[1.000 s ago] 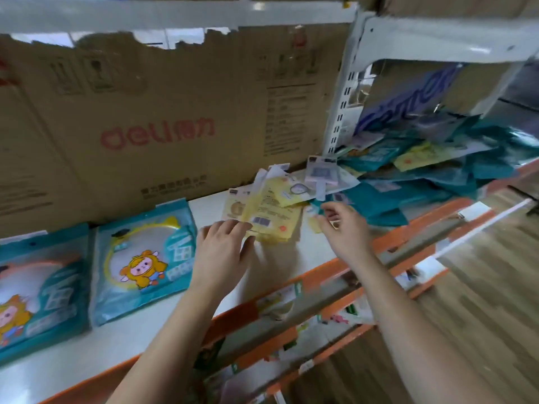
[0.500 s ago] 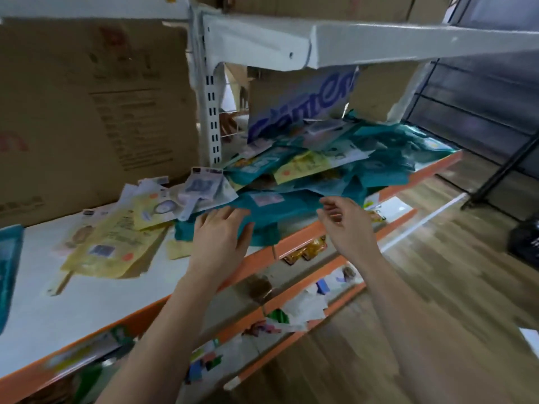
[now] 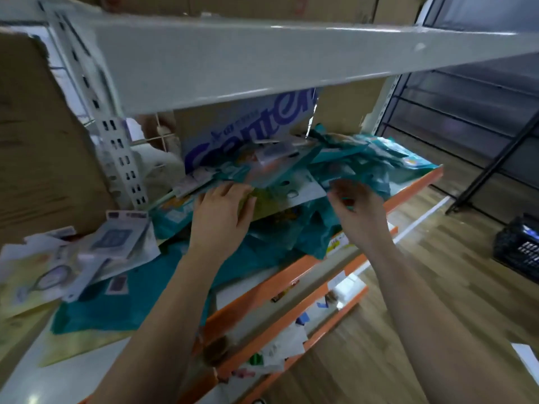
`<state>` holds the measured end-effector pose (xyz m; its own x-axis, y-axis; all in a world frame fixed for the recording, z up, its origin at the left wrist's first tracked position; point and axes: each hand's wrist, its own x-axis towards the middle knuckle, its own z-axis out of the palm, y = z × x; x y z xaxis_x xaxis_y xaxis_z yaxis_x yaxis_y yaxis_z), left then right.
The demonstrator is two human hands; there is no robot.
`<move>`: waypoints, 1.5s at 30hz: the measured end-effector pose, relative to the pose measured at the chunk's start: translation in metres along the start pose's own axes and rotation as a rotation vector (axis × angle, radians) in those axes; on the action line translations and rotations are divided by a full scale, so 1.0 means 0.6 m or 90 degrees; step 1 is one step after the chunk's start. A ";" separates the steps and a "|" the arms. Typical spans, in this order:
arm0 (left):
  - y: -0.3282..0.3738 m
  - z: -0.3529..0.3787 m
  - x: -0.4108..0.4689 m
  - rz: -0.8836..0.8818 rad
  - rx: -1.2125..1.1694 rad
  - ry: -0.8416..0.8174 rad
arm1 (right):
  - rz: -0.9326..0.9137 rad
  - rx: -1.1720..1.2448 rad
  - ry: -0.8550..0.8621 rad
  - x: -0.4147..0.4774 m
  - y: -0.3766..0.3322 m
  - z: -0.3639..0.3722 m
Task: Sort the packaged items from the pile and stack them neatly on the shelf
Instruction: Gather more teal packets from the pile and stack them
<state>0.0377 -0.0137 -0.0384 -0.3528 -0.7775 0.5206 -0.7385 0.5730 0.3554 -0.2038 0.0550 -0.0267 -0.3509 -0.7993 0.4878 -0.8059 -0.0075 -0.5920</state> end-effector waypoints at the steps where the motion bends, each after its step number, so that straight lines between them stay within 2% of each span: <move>1: 0.006 0.009 0.020 0.003 0.000 0.006 | 0.009 0.010 0.003 0.020 0.014 -0.002; 10: 0.074 0.090 0.164 0.071 -0.029 0.057 | -0.031 0.074 0.050 0.174 0.155 -0.029; 17: 0.196 0.157 0.247 0.036 0.023 0.073 | -0.069 0.121 0.051 0.298 0.290 -0.060; 21: 0.282 0.199 0.276 -0.015 0.085 0.102 | -0.116 0.109 -0.014 0.365 0.362 -0.087; 24: 0.323 0.229 0.289 -0.048 0.129 0.082 | -0.131 0.120 -0.089 0.410 0.410 -0.097; 29: 0.341 0.277 0.299 -0.113 0.121 0.074 | -0.157 0.126 -0.204 0.448 0.449 -0.086; 33: 0.349 0.294 0.305 -0.138 0.125 0.085 | -0.135 0.114 -0.370 0.454 0.456 -0.062; 35: 0.348 0.298 0.306 -0.148 0.129 0.092 | -0.152 0.078 -0.417 0.452 0.454 -0.053; 39: 0.344 0.300 0.304 -0.174 0.124 0.105 | -0.222 0.007 -0.365 0.448 0.452 -0.037; 45: 0.346 0.295 0.292 -0.159 0.116 0.135 | -0.305 0.021 -0.259 0.438 0.461 -0.020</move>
<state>-0.2791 -0.0770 -0.0106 -0.0358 -0.8060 0.5908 -0.8834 0.3019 0.3584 -0.5248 -0.1500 -0.0547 0.2610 -0.8672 0.4241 -0.8114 -0.4351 -0.3903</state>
